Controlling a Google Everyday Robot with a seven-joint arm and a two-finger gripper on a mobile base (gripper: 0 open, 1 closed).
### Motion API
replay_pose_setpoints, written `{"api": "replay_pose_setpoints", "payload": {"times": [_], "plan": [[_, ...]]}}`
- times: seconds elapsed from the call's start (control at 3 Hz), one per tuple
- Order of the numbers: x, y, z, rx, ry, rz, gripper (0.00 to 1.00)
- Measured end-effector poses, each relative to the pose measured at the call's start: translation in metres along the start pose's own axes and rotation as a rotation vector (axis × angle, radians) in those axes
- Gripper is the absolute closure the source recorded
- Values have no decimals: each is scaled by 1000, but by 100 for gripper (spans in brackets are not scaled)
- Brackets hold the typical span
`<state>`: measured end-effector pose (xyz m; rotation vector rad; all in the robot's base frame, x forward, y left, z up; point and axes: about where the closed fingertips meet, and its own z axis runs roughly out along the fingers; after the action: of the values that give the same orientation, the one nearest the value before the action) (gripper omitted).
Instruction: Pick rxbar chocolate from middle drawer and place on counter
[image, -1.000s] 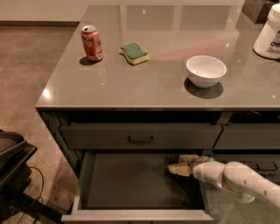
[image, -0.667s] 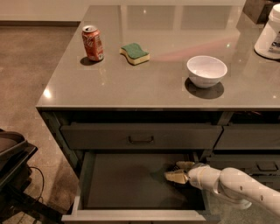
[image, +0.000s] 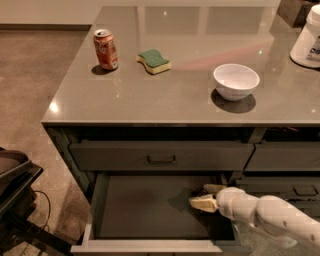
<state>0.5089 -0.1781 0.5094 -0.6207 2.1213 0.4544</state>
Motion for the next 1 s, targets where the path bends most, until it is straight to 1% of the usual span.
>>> {"api": "replay_pose_setpoints", "payload": {"times": [0.33,0.67,1.0], "plan": [[-37,28,-54,91,-24,-47,100],[-84,43,-103,209,-56,-125,100],[-96,44,-110,226,-60,-153,100]]}}
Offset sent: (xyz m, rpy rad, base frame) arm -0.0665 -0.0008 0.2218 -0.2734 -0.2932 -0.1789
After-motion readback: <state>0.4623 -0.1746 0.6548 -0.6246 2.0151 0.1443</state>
